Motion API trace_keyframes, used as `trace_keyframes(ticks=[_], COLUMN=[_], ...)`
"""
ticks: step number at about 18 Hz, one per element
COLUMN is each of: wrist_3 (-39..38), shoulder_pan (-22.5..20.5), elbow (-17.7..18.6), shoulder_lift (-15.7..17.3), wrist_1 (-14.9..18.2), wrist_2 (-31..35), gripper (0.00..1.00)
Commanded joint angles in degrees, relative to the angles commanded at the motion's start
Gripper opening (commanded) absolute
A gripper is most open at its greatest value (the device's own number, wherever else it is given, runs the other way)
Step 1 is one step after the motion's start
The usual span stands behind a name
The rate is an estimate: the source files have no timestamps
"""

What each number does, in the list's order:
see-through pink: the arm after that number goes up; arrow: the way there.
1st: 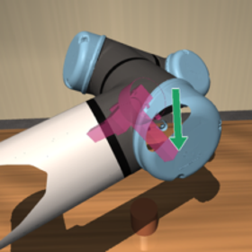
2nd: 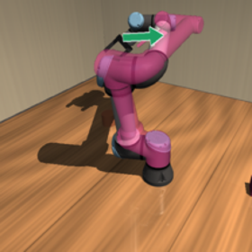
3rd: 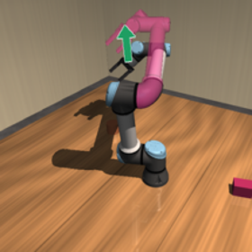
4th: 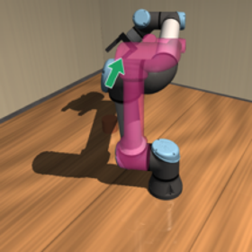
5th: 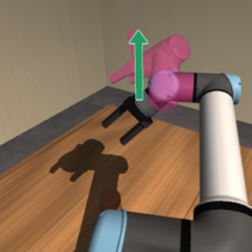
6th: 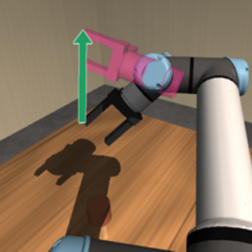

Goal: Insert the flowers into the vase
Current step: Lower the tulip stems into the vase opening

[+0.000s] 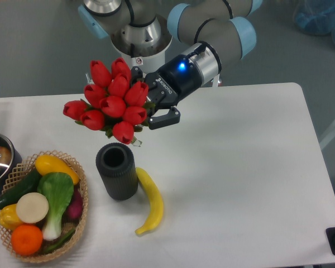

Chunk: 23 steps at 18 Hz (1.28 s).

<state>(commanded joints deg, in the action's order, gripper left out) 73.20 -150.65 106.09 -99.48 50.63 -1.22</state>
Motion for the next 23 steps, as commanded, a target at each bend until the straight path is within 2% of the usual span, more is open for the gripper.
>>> trace_keyframes(ticks=[6,12,23], wrist_3=[5.3,5.5,7.5], shoulder_pan=[1.8,1.8,1.3], elbow=[0.4,1.5,6.5], shoulder_lift=[-3.0,-3.1,-2.6], wrist_1=[0.0,0.0,-0.1], wrist_2=[-4.8,-6.5,-10.4], gripper=[0.45,0.45,0.45])
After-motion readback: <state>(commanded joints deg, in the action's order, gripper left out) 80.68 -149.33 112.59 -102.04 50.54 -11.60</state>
